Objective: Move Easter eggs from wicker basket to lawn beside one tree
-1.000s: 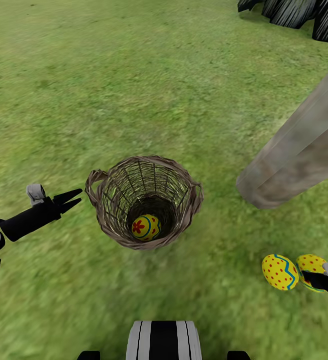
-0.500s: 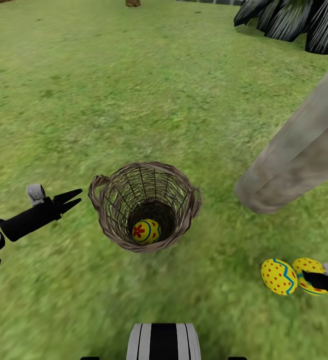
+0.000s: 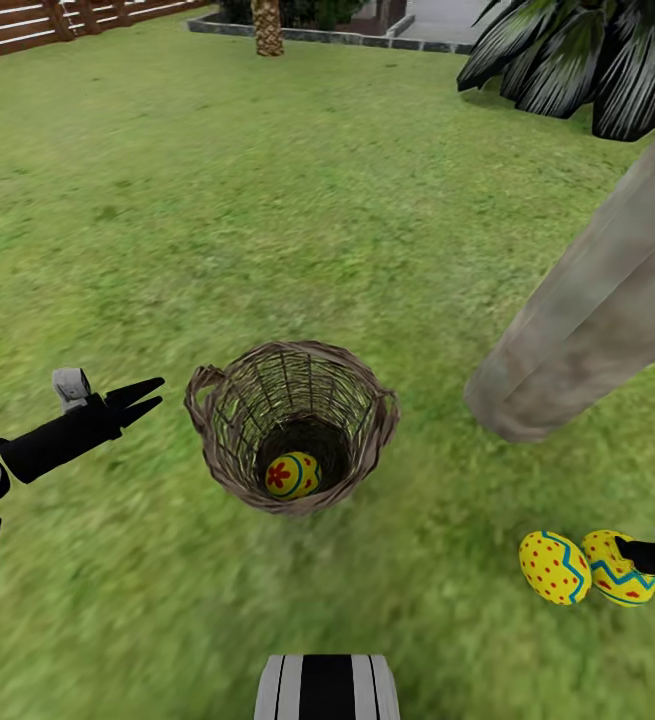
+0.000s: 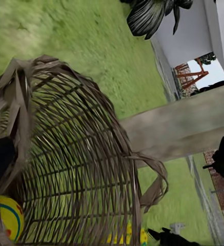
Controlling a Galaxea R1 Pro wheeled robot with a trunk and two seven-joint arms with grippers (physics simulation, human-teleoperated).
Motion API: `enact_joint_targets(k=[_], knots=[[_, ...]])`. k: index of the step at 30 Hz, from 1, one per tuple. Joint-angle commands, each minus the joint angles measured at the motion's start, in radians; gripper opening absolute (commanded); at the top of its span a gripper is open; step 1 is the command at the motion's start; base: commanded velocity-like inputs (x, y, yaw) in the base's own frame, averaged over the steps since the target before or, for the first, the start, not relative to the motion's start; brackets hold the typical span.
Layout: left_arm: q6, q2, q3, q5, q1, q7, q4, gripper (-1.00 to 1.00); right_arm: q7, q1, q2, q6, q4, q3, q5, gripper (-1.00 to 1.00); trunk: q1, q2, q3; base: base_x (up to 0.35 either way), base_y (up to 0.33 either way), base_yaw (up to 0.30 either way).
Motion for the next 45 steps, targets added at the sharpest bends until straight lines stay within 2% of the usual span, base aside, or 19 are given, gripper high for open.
enact_joint_targets(k=[1, 3, 5, 6, 11, 12, 14, 15, 17, 22, 28, 33, 35, 37, 40, 41, 42, 43, 45], knots=[[0.005, 0.000, 0.001, -0.004, -0.001, -0.005, 0.000, 1.00, 0.022, -0.003, -0.014, 0.001, 0.000, 0.007, -0.011, 1.00, -0.001, 0.000, 0.003, 0.000, 0.000, 0.000], [0.005, -0.001, 0.001, -0.004, -0.001, -0.005, 0.000, 1.00, 0.107, -0.005, -0.058, 0.024, -0.001, 0.000, -0.037, 1.00, -0.001, 0.001, 0.011, 0.000, 0.000, 0.000], [0.004, -0.001, 0.001, -0.004, -0.001, -0.005, 0.000, 1.00, 0.267, -0.005, -0.112, 0.105, -0.001, -0.016, -0.097, 1.00, -0.002, 0.001, 0.019, 0.000, 0.000, 0.000], [0.004, -0.001, 0.001, -0.004, -0.001, -0.004, 0.000, 1.00, 0.315, -0.005, -0.126, 0.125, 0.000, -0.017, -0.105, 1.00, -0.003, 0.001, 0.023, 0.000, 0.000, 0.000], [0.003, 0.000, 0.001, -0.005, -0.001, -0.004, 0.000, 1.00, 0.620, -0.005, -0.199, 0.263, 0.000, -0.027, -0.118, 1.00, -0.005, 0.002, 0.042, 0.000, 0.000, 0.000], [0.003, 0.000, 0.001, -0.005, -0.001, -0.004, 0.000, 1.00, 0.713, -0.005, -0.217, 0.306, 0.001, -0.029, -0.119, 1.00, -0.005, 0.003, 0.046, 0.000, 0.000, 0.000], [0.003, -0.001, 0.000, -0.005, -0.001, -0.004, 0.000, 1.00, 0.832, -0.005, -0.239, 0.350, 0.002, -0.030, -0.119, 1.00, -0.006, 0.003, 0.054, 0.000, 0.000, 0.000], [0.003, -0.001, 0.000, -0.006, -0.001, -0.004, 0.000, 1.00, 0.937, -0.005, -0.253, 0.381, 0.005, -0.030, -0.120, 1.00, -0.007, 0.003, 0.058, 0.000, 0.000, 0.000], [0.003, -0.001, 0.000, -0.006, -0.001, -0.004, 0.000, 1.00, 1.057, -0.005, -0.260, 0.405, 0.008, -0.029, -0.119, 1.00, -0.008, 0.004, 0.065, 0.000, 0.000, 0.000], [0.003, -0.001, 0.000, -0.006, -0.001, -0.004, 0.001, 1.00, 1.231, -0.004, -0.260, 0.414, 0.003, -0.027, -0.120, 1.00, -0.010, 0.005, 0.085, 0.000, 0.000, 0.000], [0.002, -0.002, -0.001, -0.006, -0.001, -0.004, 0.001, 1.00, 1.259, -0.004, -0.255, 0.447, -0.012, -0.026, -0.119, 1.00, -0.013, 0.006, 0.108, 0.000, 0.000, 0.000], [0.002, -0.004, -0.003, -0.006, -0.001, -0.004, 0.002, 1.00, 1.256, -0.004, -0.238, 0.478, -0.186, -0.022, -0.122, 1.00, -0.015, 0.008, 0.127, 0.000, 0.000, 0.000], [0.002, -0.005, -0.004, -0.007, -0.001, -0.004, 0.003, 1.00, 1.253, -0.004, -0.225, 0.518, -0.250, -0.022, -0.122, 1.00, -0.016, 0.008, 0.135, 0.000, 0.000, 0.000], [0.001, -0.005, -0.005, -0.007, -0.001, -0.004, 0.003, 1.00, 1.249, -0.001, -0.198, 0.592, -0.310, -0.023, -0.118, 1.00, -0.017, 0.008, 0.143, 0.000, 0.000, 0.000], [0.000, -0.005, -0.006, -0.007, -0.001, -0.004, 0.003, 1.00, 1.216, 0.002, -0.130, 0.658, -0.410, -0.026, -0.114, 1.00, -0.018, 0.009, 0.154, 0.000, 0.000, 0.000], [0.000, -0.005, -0.006, -0.007, -0.001, -0.004, 0.003, 1.00, 1.173, 0.003, -0.104, 0.667, -0.452, -0.026, -0.115, 1.00, -0.019, 0.009, 0.158, 0.000, 0.000, 0.000], [0.000, -0.005, -0.006, -0.007, -0.001, -0.004, 0.003, 1.00, 1.134, 0.003, -0.091, 0.671, -0.478, -0.027, -0.116, 1.00, -0.019, 0.010, 0.162, 0.000, 0.000, 0.000], [0.000, -0.006, -0.006, -0.007, 0.000, -0.003, 0.004, 1.00, 1.042, 0.003, -0.067, 0.674, -0.528, -0.028, -0.119, 1.00, -0.019, 0.010, 0.166, 0.000, 0.000, 0.000], [0.000, -0.006, -0.006, -0.007, 0.001, -0.003, 0.004, 1.00, 0.927, 0.003, -0.035, 0.675, -0.598, -0.029, -0.122, 1.00, -0.020, 0.010, 0.174, 0.000, 0.000, 0.000]])
